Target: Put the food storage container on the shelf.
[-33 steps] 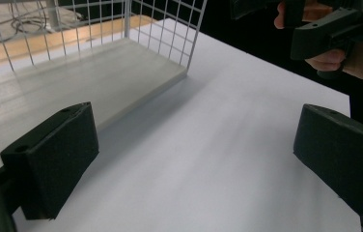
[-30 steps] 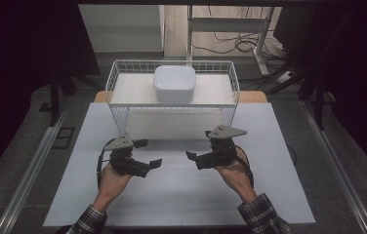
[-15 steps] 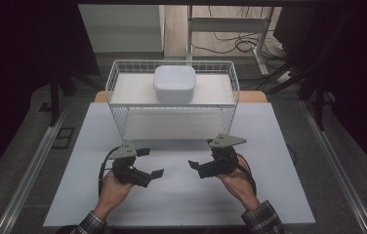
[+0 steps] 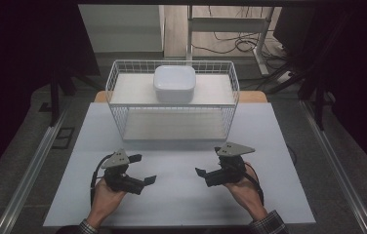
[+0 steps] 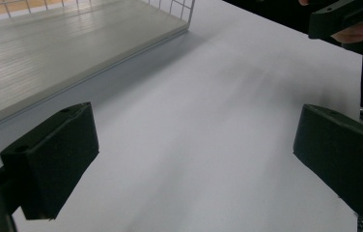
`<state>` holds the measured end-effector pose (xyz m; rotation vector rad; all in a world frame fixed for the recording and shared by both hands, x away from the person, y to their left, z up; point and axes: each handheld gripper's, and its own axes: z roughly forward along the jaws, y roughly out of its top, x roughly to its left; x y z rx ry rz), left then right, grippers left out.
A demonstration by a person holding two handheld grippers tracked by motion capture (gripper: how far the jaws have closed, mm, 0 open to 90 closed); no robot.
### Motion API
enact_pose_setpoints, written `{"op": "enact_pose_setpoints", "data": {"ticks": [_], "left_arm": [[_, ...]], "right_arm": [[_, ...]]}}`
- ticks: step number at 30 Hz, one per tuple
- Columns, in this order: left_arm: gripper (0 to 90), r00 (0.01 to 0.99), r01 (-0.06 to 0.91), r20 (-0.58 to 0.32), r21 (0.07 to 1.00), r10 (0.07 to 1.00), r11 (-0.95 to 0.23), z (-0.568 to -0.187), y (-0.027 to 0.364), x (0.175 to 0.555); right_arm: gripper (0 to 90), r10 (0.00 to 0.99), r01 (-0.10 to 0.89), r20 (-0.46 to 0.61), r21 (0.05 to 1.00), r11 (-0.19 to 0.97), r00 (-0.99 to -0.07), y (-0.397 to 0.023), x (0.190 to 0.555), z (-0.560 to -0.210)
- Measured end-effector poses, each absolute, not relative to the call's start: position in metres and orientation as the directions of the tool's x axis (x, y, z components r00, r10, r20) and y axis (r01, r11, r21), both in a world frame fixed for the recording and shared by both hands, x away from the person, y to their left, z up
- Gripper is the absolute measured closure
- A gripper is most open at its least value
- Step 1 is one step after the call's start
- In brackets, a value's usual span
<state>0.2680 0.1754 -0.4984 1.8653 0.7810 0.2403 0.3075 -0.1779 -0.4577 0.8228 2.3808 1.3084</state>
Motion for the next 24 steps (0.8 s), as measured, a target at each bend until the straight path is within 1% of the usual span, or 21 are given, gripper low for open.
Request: {"op": "enact_pose_setpoints", "data": {"ticks": [14,24], "left_arm": [[2.8,0.745,0.426,-0.166,0.864,0.646,-0.269,-0.509,0.186,0.252],[2.9,0.715,0.451,-0.159,0.849,0.681,-0.276,-0.516,0.203,0.238]], "right_arm": [[0.0,0.665,0.356,-0.004,0.842,0.404,-0.747,-0.213,0.29,-0.469],[0.0,0.714,0.4,0.008,0.832,0.384,-0.7,-0.242,0.28,-0.477]]}}
